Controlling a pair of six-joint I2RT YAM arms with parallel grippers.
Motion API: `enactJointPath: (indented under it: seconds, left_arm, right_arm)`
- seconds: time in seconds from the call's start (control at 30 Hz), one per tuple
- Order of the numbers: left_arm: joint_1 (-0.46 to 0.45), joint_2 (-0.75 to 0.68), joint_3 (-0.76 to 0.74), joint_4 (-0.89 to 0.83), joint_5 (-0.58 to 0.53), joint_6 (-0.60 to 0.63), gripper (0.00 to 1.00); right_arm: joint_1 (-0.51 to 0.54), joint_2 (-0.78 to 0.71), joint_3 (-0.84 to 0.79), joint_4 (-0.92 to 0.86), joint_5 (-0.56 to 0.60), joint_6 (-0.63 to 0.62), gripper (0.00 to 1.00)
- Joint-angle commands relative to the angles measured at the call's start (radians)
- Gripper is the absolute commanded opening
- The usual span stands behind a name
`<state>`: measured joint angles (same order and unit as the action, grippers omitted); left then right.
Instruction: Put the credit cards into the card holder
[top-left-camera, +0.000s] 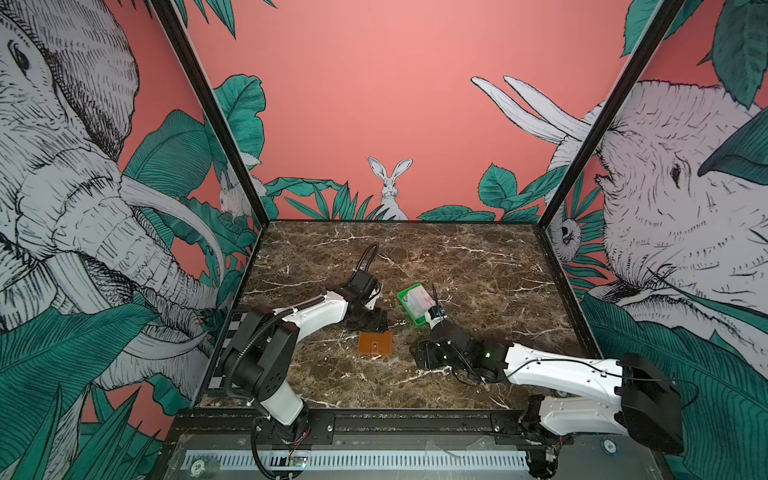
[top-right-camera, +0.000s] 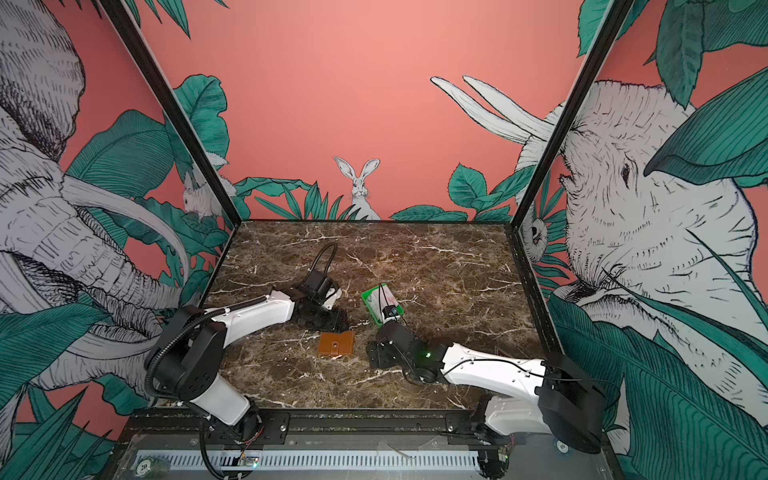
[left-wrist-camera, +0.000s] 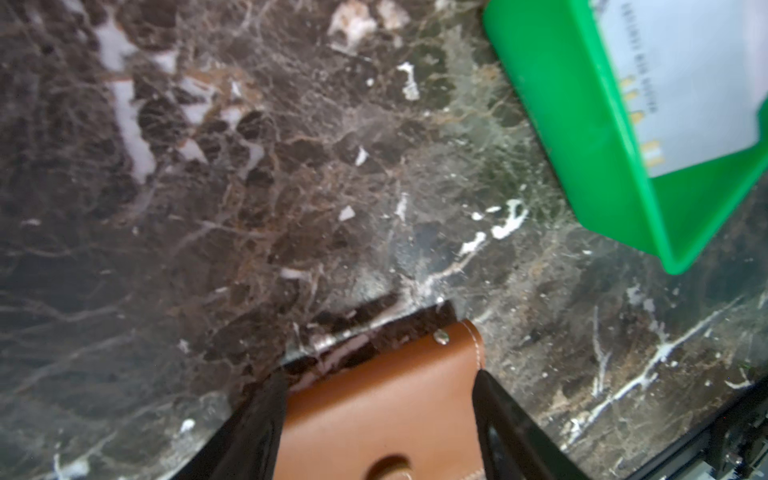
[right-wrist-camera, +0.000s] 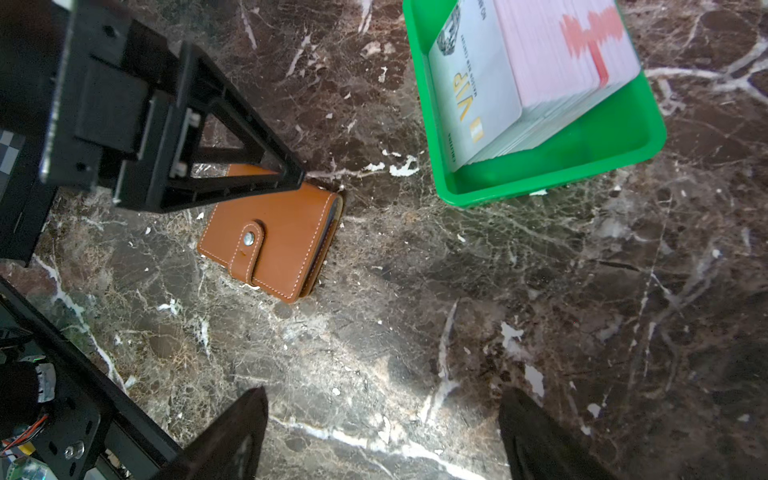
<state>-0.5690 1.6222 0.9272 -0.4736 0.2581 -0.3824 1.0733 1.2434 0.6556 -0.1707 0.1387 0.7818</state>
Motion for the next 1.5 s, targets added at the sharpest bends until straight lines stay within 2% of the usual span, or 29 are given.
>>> enactJointPath:
  seconds: [0.0, 0.23, 0.47, 0.73, 0.9, 1.03, 1.2, 1.47]
  left_arm:
    - [0.005, -0.005, -0.004, -0.037, 0.029, 0.023, 0.72]
    - [0.004, -0.079, -0.118, -0.014, 0.093, -0.035, 0.72]
    - [-0.006, -0.216, -0.264, 0.036, 0.143, -0.128, 0.70]
    - [-0.081, -0.314, -0.327, 0.059, 0.150, -0.225, 0.69]
    - [-0.095, -0.350, -0.387, 0.152, 0.183, -0.314, 0.67]
    - [-0.100, -0.363, -0.406, 0.174, 0.161, -0.353, 0.66]
    - [-0.100, -0.403, -0.410, 0.142, 0.130, -0.364, 0.65]
    - [-0.096, -0.481, -0.453, 0.183, 0.094, -0.408, 0.64]
  right_arm:
    - [0.006, -0.011, 0.020, 0.003, 0.017, 0.005, 0.86]
    - [0.006, 0.000, 0.026, -0.007, 0.016, 0.002, 0.86]
    - [0.007, 0.026, 0.008, 0.055, -0.045, 0.016, 0.84]
    - [0.029, 0.085, -0.011, 0.142, -0.107, 0.065, 0.68]
    - [0.041, 0.127, -0.012, 0.163, -0.111, 0.110, 0.60]
    - [0.045, 0.167, 0.012, 0.171, -0.128, 0.120, 0.51]
    - [0.053, 0.227, 0.048, 0.177, -0.137, 0.125, 0.48]
    - [0.053, 0.266, 0.085, 0.151, -0.114, 0.114, 0.41]
